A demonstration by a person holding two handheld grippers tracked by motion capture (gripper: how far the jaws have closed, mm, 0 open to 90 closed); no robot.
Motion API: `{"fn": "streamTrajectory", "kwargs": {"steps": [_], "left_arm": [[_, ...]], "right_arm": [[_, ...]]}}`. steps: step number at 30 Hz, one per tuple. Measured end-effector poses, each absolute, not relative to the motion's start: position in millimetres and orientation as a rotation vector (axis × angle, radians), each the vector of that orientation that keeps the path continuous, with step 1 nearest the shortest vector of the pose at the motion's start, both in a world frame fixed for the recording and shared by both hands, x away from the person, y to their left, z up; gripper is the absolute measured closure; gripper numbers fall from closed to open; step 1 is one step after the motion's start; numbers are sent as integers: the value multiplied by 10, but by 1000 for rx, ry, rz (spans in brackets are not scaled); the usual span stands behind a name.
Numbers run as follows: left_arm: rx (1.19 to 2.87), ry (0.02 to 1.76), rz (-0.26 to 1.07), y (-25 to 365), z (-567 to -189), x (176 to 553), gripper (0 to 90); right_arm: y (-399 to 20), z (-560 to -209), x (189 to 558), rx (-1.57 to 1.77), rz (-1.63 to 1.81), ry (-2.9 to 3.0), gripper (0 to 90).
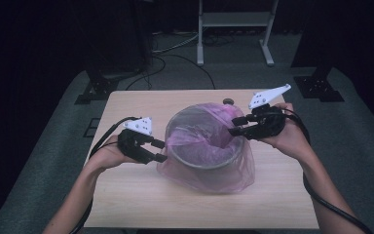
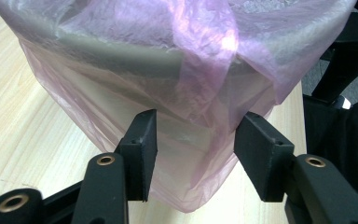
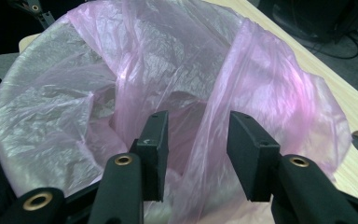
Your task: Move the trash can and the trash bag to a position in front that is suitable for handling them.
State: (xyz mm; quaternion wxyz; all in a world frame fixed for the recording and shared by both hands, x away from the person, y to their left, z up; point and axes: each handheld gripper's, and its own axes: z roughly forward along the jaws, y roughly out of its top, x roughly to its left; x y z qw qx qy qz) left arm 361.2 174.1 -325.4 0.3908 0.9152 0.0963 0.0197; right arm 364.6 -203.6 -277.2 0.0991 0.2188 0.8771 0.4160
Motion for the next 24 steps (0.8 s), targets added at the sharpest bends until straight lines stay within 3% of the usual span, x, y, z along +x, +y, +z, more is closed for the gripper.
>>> {"fn": "streamTrajectory", "kwargs": {"steps": [8, 13, 14, 15, 18, 24], "left_arm": [[2335, 268, 66, 1743, -3202, 3676, 415], [2342, 285, 72, 1743, -3196, 3726, 399], [2342, 285, 72, 1743, -3196, 3726, 397], [2338, 288, 77, 1741, -3190, 3739, 394], [2341, 286, 80, 1739, -3182, 3749, 392], [2343, 287, 89, 1751, -3181, 3786, 388]], "right_arm": [[-1953, -2782, 3789, 619, 1181, 2608, 557], [-1900, -2788, 3870, 644, 1129, 2604, 739], [-1900, -2788, 3870, 644, 1129, 2604, 739], [-1895, -2786, 3899, 670, 1119, 2605, 831], [-1910, -2773, 3945, 705, 1118, 2597, 900], [-1982, -2752, 4044, 763, 1145, 2575, 900]]}}
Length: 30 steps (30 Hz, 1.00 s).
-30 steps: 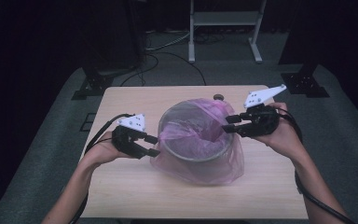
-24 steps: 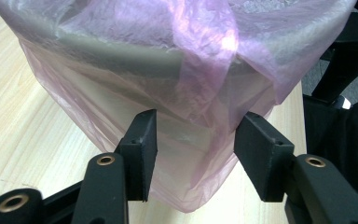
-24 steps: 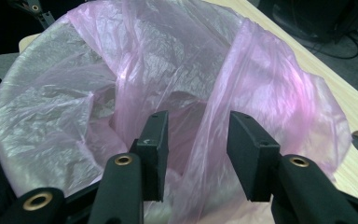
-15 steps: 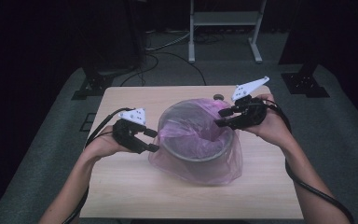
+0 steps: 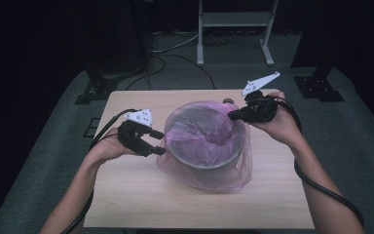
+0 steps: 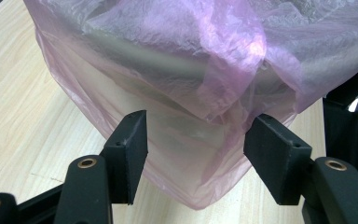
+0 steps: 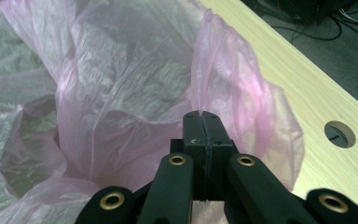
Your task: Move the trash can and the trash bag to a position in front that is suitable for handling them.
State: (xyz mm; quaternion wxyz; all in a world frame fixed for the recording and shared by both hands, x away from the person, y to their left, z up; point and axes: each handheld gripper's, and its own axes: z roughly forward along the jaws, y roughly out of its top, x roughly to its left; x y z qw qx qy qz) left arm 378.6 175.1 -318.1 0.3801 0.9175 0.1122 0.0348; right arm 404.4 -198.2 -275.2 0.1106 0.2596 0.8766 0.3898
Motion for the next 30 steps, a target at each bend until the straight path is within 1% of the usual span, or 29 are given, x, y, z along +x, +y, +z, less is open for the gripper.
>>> {"fn": "streamTrajectory", "kwargs": {"steps": [3, 8, 17, 30], "left_arm": [[2340, 289, 96, 1757, -3191, 3801, 394], [2354, 267, 101, 1749, -3209, 3818, 493], [2373, 284, 92, 1709, -3286, 3874, 469], [2379, 284, 85, 1675, -3331, 3918, 479]], "right_arm": [[-2049, -2751, 4107, 800, 1187, 2553, 900], [-2133, -2796, 4192, 864, 1189, 2528, 900], [-2263, -3054, 4359, 992, 1184, 2533, 900], [-2260, -3418, 4384, 1039, 1123, 2641, 900]]}}
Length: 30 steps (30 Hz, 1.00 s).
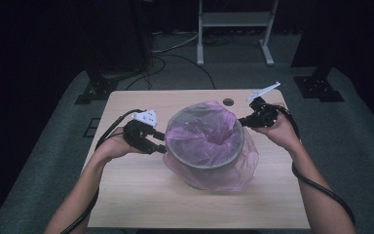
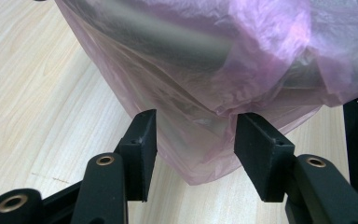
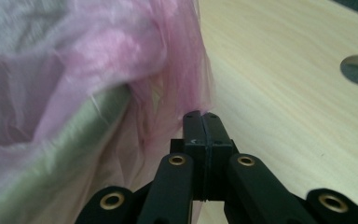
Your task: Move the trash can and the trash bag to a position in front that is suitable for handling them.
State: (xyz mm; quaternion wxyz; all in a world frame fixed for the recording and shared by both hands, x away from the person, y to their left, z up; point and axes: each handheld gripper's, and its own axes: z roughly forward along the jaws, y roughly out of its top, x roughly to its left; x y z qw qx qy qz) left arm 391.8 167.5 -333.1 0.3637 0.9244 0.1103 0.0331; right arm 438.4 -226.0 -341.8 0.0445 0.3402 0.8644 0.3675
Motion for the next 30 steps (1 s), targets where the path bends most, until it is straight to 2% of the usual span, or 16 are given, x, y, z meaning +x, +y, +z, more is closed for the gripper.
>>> {"fn": "streamTrajectory", "kwargs": {"steps": [12, 13, 14, 17, 21, 30], "left_arm": [[2384, 297, 85, 1701, -3363, 3905, 438], [2376, 303, 87, 1712, -3355, 3904, 426], [2376, 303, 87, 1712, -3355, 3904, 415], [2364, 302, 102, 1726, -3340, 3890, 378], [2347, 289, 106, 1726, -3332, 3871, 343], [2339, 245, 89, 1684, -3338, 3821, 363]], "right_arm": [[-2411, -3655, 4228, 1096, 1112, 2684, 885], [-2458, -3642, 4184, 1100, 1140, 2645, 749], [-2458, -3642, 4184, 1100, 1140, 2645, 749], [-2558, -3528, 4065, 1068, 1222, 2579, 668], [-2592, -3426, 3923, 1002, 1260, 2564, 623], [-2570, -3331, 3632, 905, 1298, 2548, 564]]}}
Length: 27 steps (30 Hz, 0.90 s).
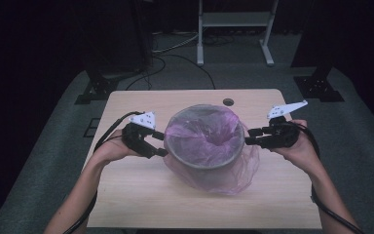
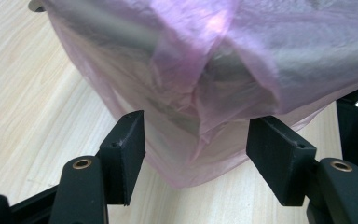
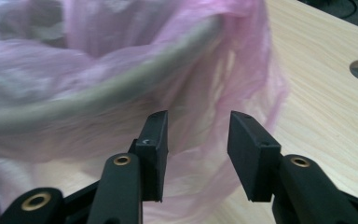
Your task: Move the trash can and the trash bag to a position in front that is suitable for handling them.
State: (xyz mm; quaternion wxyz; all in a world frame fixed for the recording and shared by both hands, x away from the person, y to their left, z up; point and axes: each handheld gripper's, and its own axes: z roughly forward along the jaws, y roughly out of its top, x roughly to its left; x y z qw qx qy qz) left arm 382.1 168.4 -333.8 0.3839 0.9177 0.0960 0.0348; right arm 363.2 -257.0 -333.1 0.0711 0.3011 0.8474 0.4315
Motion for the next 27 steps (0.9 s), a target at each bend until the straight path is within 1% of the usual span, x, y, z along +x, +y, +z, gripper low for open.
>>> {"fn": "streamTrajectory", "kwargs": {"steps": [3, 4, 5, 7, 8, 9, 12, 13, 14, 16, 18, 25, 27], "left_arm": [[2340, 223, 73, 1638, -3344, 3774, 364], [2340, 213, 67, 1627, -3345, 3762, 375], [2340, 213, 67, 1627, -3345, 3762, 409], [2342, 209, 71, 1605, -3347, 3732, 424], [2353, 207, 76, 1599, -3349, 3726, 452], [2357, 222, 84, 1597, -3359, 3713, 548], [2353, 225, 85, 1591, -3375, 3692, 750], [2350, 225, 84, 1583, -3383, 3670, 750], [2351, 212, 85, 1574, -3386, 3651, 801], [2351, 198, 97, 1549, -3386, 3598, 867], [2343, 175, 74, 1509, -3389, 3521, 893], [2361, 123, 50, 1337, -3386, 3350, 895], [2361, 82, 34, 1238, -3381, 3271, 894]], "right_arm": [[-2566, -3308, 3450, 867, 1315, 2536, 544], [-2565, -3307, 3402, 853, 1318, 2533, 537], [-2565, -3307, 3402, 853, 1318, 2533, 537], [-2563, -3307, 3297, 838, 1333, 2530, 530], [-2559, -3311, 3246, 829, 1341, 2532, 524], [-2543, -3330, 3152, 817, 1353, 2536, 509], [-2521, -3362, 3074, 811, 1372, 2542, 499], [-2505, -3382, 3041, 803, 1372, 2546, 491], [-2488, -3403, 3013, 800, 1371, 2550, 487], [-2470, -3437, 2976, 795, 1363, 2555, 485], [-2463, -3472, 2939, 792, 1374, 2558, 483], [-2528, -3489, 2907, 796, 1372, 2555, 466], [-2573, -3484, 2888, 788, 1382, 2554, 447]]}}
